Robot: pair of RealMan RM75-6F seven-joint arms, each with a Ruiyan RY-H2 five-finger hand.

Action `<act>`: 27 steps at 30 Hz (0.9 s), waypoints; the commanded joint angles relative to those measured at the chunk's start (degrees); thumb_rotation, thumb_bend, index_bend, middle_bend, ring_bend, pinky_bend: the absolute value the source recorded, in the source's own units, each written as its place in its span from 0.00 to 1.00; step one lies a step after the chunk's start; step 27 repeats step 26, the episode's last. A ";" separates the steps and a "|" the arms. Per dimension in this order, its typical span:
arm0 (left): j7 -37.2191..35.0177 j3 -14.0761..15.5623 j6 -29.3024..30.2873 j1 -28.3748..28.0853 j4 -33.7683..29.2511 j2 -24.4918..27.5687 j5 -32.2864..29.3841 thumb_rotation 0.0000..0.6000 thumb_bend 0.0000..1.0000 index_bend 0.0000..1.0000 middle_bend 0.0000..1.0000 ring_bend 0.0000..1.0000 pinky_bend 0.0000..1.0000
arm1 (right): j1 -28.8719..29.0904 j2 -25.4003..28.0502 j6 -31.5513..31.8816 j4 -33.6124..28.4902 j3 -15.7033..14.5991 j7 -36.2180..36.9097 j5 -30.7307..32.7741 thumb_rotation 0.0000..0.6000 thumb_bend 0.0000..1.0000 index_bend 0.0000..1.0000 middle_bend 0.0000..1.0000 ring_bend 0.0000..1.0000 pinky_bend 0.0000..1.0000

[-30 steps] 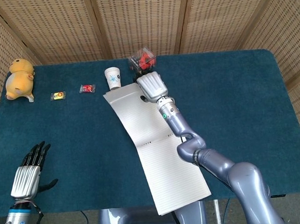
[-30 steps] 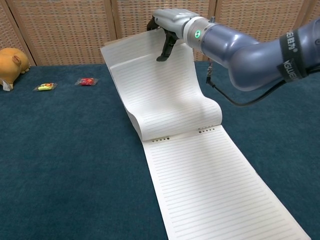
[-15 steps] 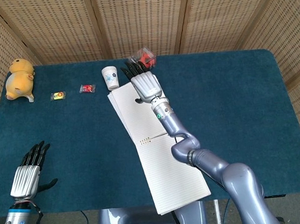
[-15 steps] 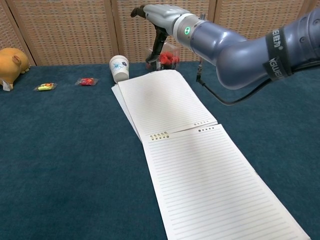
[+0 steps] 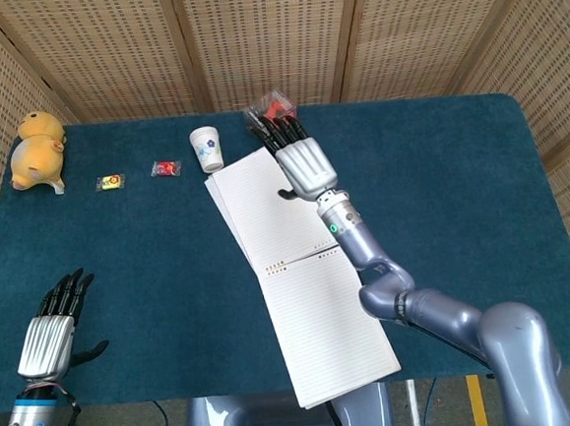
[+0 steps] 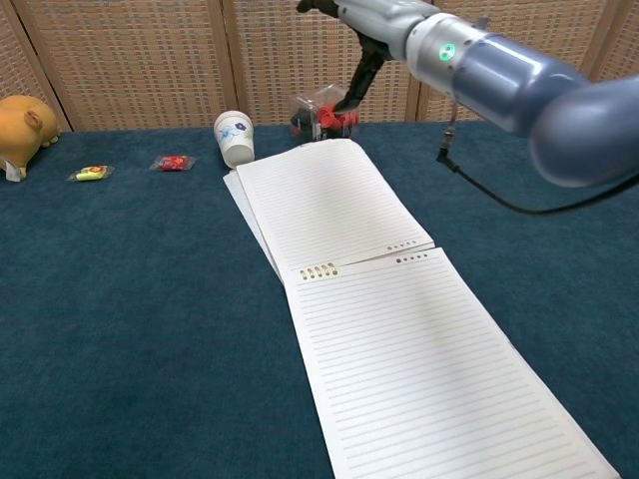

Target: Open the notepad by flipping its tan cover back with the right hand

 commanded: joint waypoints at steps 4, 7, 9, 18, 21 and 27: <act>0.18 0.13 -0.10 -0.04 0.09 -0.10 0.07 1.00 0.07 0.00 0.00 0.00 0.11 | -15.53 14.11 10.38 -22.03 -7.60 -3.78 -1.50 1.00 0.13 0.00 0.00 0.00 0.00; 0.27 0.18 -0.03 -0.03 0.23 -0.16 0.17 1.00 0.07 0.00 0.00 0.00 0.11 | -20.32 17.17 13.70 -26.08 -10.24 -3.16 -2.17 1.00 0.13 0.00 0.00 0.00 0.00; 0.36 0.25 0.22 0.01 0.16 -0.13 0.42 1.00 0.07 0.00 0.00 0.00 0.11 | -24.47 18.77 16.81 -27.58 -12.87 -1.76 -3.30 1.00 0.13 0.00 0.00 0.00 0.00; 0.98 0.73 1.93 0.59 -0.36 0.04 1.93 1.00 0.07 0.00 0.00 0.00 0.11 | -37.15 20.44 27.28 -29.31 -21.11 4.91 -8.98 1.00 0.13 0.00 0.00 0.00 0.00; 1.21 1.02 2.50 0.81 -0.41 0.12 2.59 1.00 0.07 0.00 0.00 0.00 0.11 | -40.88 20.53 30.84 -29.17 -23.68 5.93 -11.22 1.00 0.13 0.00 0.00 0.00 0.00; 1.59 1.64 3.64 1.43 -0.50 0.44 3.70 1.00 0.07 0.00 0.00 0.00 0.11 | -46.18 21.28 36.44 -29.20 -26.07 8.62 -14.92 1.00 0.13 0.00 0.00 0.00 0.00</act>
